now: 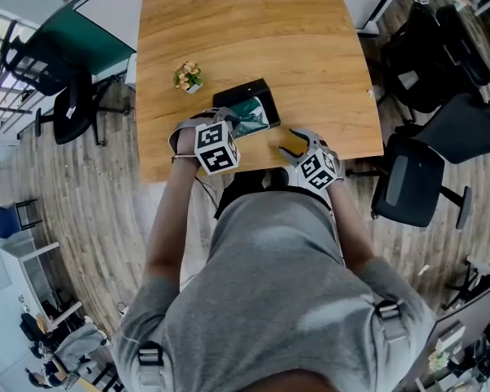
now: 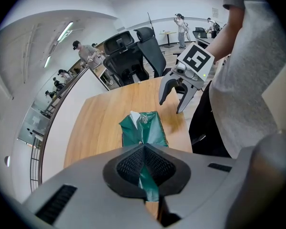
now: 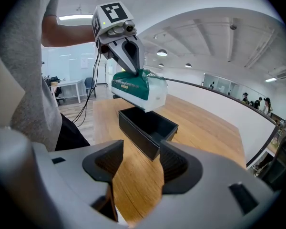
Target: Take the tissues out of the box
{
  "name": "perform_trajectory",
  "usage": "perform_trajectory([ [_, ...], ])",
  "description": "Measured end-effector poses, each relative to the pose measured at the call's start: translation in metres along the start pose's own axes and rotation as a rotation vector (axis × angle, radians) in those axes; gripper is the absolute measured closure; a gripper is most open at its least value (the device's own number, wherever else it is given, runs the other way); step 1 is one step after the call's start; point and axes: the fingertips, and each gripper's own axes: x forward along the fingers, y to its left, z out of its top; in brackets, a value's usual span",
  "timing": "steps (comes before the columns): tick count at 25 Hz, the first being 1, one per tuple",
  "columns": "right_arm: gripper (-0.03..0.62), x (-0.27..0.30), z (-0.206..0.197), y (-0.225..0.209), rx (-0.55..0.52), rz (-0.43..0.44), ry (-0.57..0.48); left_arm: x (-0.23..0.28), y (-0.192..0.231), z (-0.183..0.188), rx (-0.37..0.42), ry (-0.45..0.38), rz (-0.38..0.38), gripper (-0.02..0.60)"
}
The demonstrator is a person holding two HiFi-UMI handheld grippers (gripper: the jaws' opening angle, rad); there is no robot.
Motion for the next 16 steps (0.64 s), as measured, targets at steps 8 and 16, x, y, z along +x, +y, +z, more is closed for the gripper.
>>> perform_trajectory([
  [8,0.35,0.004,0.005,-0.004,0.0,0.001,-0.004,0.002,0.003,0.0,0.008,0.0,-0.008,0.561],
  [16,0.35,0.008,0.002,-0.008,0.007,0.013,-0.002,0.007,0.01,-0.001,0.003,0.004,-0.012,0.561],
])
